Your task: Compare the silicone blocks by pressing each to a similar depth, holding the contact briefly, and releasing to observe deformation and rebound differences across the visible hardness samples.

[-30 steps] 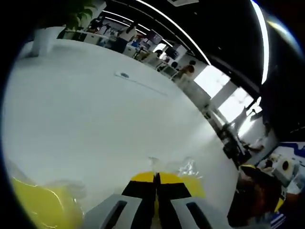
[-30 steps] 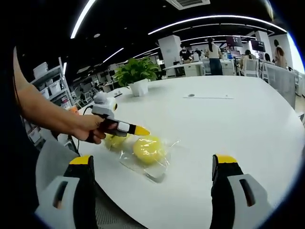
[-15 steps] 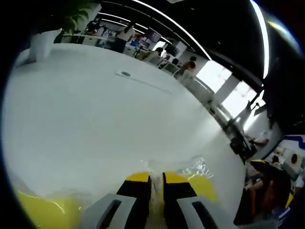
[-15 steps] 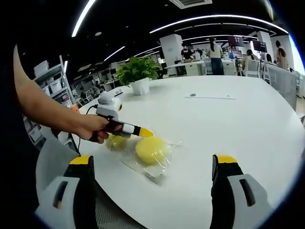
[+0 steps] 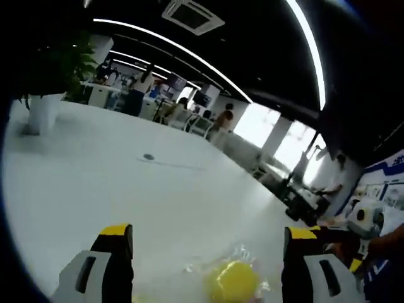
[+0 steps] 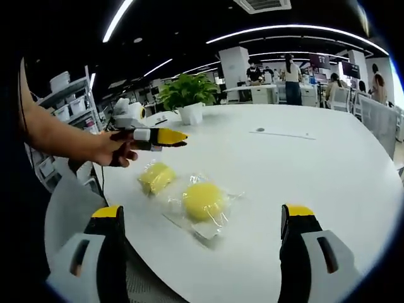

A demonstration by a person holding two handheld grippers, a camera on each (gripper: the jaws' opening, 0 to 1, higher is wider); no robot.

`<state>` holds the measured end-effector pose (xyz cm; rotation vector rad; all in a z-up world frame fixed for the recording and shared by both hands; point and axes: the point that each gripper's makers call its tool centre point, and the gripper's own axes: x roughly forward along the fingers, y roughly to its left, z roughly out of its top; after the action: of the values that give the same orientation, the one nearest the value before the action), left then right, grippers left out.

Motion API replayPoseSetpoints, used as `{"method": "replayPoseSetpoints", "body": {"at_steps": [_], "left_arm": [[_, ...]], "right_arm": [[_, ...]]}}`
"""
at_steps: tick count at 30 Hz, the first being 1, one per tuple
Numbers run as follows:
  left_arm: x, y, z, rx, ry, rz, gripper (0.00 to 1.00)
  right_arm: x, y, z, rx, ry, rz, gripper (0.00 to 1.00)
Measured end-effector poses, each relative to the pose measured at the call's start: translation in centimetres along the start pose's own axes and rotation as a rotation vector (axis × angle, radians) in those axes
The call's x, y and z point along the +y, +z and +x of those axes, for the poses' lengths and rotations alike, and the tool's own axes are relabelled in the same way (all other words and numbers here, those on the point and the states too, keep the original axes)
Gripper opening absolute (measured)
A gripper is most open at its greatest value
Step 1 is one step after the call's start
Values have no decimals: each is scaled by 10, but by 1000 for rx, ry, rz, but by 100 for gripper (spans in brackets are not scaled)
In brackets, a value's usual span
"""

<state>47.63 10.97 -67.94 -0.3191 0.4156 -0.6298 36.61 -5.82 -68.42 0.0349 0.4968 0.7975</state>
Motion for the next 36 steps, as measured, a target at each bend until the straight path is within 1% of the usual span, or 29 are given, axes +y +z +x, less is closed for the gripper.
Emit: {"method": "replayPoseSetpoints", "body": {"at_steps": [2, 3, 4, 5, 6, 7, 8, 9, 10, 14, 17, 18, 19, 20, 21, 23, 24, 25, 26, 27, 29, 31, 32, 34, 36], "left_arm": [[1, 6, -17, -12, -2, 54, 100], [2, 8, -23, -18, -2, 66, 100], [4, 11, -34, -20, -2, 87, 100], [4, 13, -41, -24, -6, 87, 100], [3, 16, -48, -36, -23, 77, 100], [2, 27, -56, -86, -42, 71, 100], [7, 31, -65, -88, -23, 145, 100], [9, 34, -70, -91, -14, 175, 100], [10, 36, -75, -96, -13, 177, 100], [16, 40, -98, -80, 4, 196, 100], [26, 36, -116, -60, 45, 234, 100], [31, 31, -123, -52, 57, 233, 100], [36, 26, -132, -43, 69, 212, 100], [38, 24, -137, -51, 69, 156, 100], [39, 21, -142, -53, 75, 128, 100], [44, 12, -153, -44, 89, 157, 100], [45, 4, -158, -31, 95, 166, 100], [48, -1, -161, -23, 105, 159, 100], [51, -7, -164, -10, 117, 135, 100], [53, -12, -168, -4, 120, 136, 100], [56, -14, -175, -29, 127, 185, 100], [59, -19, -180, -18, 127, 151, 100], [60, -20, -181, -13, 128, 145, 100], [66, -22, -184, -10, 145, 150, 100], [68, -24, -187, -14, 151, 118, 100]], "right_arm": [[1, 3, 0, -4, 5, 1, 96], [0, 3, 1, 0, -1, -3, 96], [0, 3, 1, 1, -2, -4, 96], [0, 3, 1, 1, -3, -6, 96], [-1, 4, 1, 0, -6, -5, 96], [-1, 4, 1, 0, -5, -2, 96], [-1, 5, 1, 1, -6, -3, 96], [-2, 5, 2, 1, -9, -5, 96], [-1, 6, 2, -1, -9, -3, 96], [2, 6, 2, -7, -7, -1, 96], [3, 1, 3, 6, -14, 7, 96], [3, -2, 3, 7, -18, 12, 96], [2, -3, 3, 8, -20, 14, 96], [2, -5, 3, 7, -26, 21, 96], [2, -6, 3, 4, -30, 26, 96], [2, -11, 3, 6, -34, 26, 96], [1, -16, 3, 19, -43, 22, 96], [1, -18, 2, 24, -43, 29, 96], [-1, -19, 1, 18, -49, 34, 96], [-4, -20, -1, 10, -64, 39, 96], [-8, -20, -6, -7, -83, 39, 96], [-12, -25, -9, 3, -94, 39, 96], [-15, -30, -10, 26, -105, 34, 96], [-17, -28, -13, 8, -109, 45, 96], [-20, -25, -16, -12, -121, 55, 96]]}}
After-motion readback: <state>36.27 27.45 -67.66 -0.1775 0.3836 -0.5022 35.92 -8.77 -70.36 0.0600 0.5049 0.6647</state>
